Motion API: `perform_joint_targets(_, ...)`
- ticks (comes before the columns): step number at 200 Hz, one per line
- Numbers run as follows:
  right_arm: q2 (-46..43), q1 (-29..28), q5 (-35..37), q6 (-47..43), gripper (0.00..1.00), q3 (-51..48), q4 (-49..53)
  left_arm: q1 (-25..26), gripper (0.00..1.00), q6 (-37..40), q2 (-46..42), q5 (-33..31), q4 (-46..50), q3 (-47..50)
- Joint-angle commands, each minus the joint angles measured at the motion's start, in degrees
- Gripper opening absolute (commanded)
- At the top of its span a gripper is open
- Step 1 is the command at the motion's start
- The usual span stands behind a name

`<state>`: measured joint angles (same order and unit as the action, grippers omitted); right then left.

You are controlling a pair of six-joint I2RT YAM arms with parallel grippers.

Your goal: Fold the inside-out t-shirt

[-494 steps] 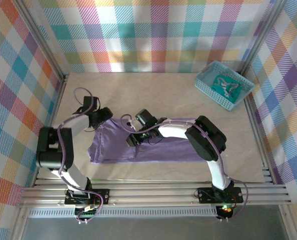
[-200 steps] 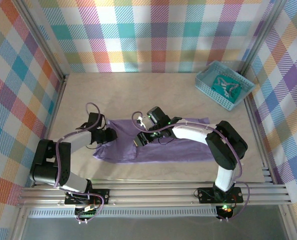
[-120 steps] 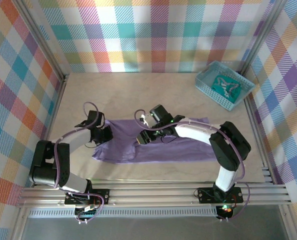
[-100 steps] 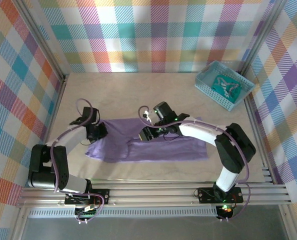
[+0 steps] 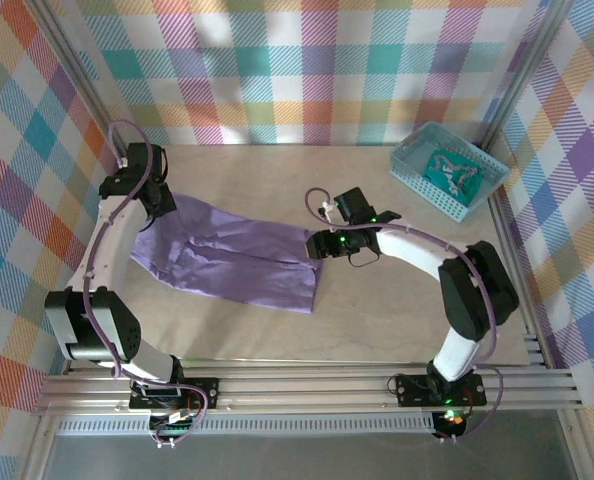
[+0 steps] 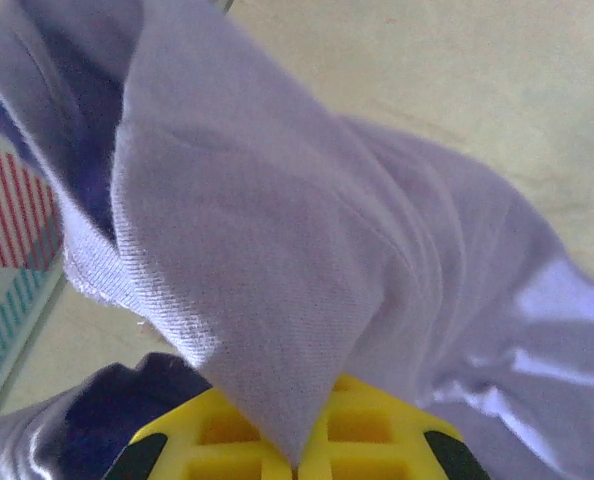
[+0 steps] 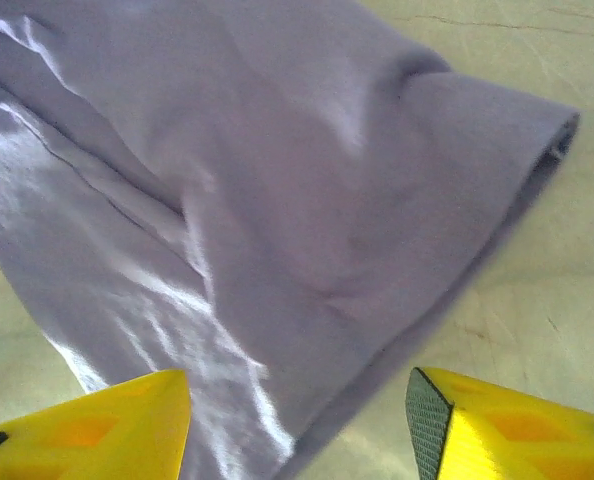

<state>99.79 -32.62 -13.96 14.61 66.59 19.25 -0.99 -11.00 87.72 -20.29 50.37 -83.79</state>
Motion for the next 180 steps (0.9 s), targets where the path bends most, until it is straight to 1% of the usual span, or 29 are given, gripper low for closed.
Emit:
perform_joint_targets(1,2.9,-0.4,-2.4,2.1,0.59,2.2,0.0,0.8,0.0,2.2,1.0,-2.6,6.9,-1.4)
perform_joint_targets(22,4.1,-0.3,-3.0,1.9,0.58,2.6,0.1,3.5,0.0,1.9,0.9,-3.0,8.1,-2.3)
perform_joint_targets(47,2.8,-0.3,0.4,0.0,0.58,2.3,1.9,9.3,0.0,0.5,1.1,-3.3,9.9,-2.4)
perform_joint_targets(65,1.3,0.3,1.6,-0.6,0.59,1.6,2.8,15.6,0.0,-2.2,1.8,-2.1,10.6,-1.2)
perform_joint_targets(76,0.3,1.0,1.9,-0.7,0.59,0.9,3.2,19.8,0.0,-5.3,2.8,-0.6,10.6,-0.4)
perform_joint_targets(91,-1.3,2.2,2.3,-0.9,0.59,-0.1,3.8,25.6,0.0,-10.1,4.8,3.4,9.2,0.9)
perform_joint_targets(105,-2.6,3.4,3.3,-1.2,0.59,-1.1,4.6,31.3,0.0,-14.3,7.3,8.0,5.9,1.5)
perform_joint_targets(109,-3.0,3.8,3.7,-1.3,0.59,-1.5,4.8,33.0,0.04,-15.8,8.2,8.8,4.5,1.6)
perform_joint_targets(113,-3.5,4.2,4.0,-1.3,0.59,-2.0,4.9,34.7,0.12,-16.8,9.1,9.8,2.8,1.7)
perform_joint_targets(119,-4.0,4.9,4.5,-1.3,0.59,-2.7,5.0,36.8,0.28,-18.3,10.7,11.1,0.5,1.5)
perform_joint_targets(123,-4.4,5.4,4.7,-1.2,0.59,-3.2,5.0,38.2,0.36,-19.5,11.8,11.9,-0.9,1.2)
perform_joint_targets(130,-5.1,6.3,4.9,-0.9,0.59,-4.2,4.9,40.0,0.45,-20.9,13.3,14.4,-3.5,0.6)
perform_joint_targets(144,-6.4,8.2,5.1,0.0,0.6,-6.5,4.2,41.8,0.51,-22.6,15.2,20.4,-8.7,-0.3)
perform_joint_targets(151,-6.9,8.7,5.2,0.4,0.6,-7.5,3.8,42.0,0.54,-22.8,14.5,24.2,-11.5,0.0)
perform_joint_targets(157,-7.2,9.0,5.7,0.8,0.6,-8.1,3.5,42.0,0.56,-23.1,13.2,25.8,-13.1,0.7)
perform_joint_targets(166,-7.6,9.2,5.5,1.2,0.6,-8.6,2.8,42.0,0.6,-22.4,9.8,25.5,-14.2,2.4)
perform_joint_targets(180,-7.5,9.0,1.6,2.3,0.6,-9.1,0.6,41.2,0.71,-21.0,1.4,21.3,-13.6,7.9)
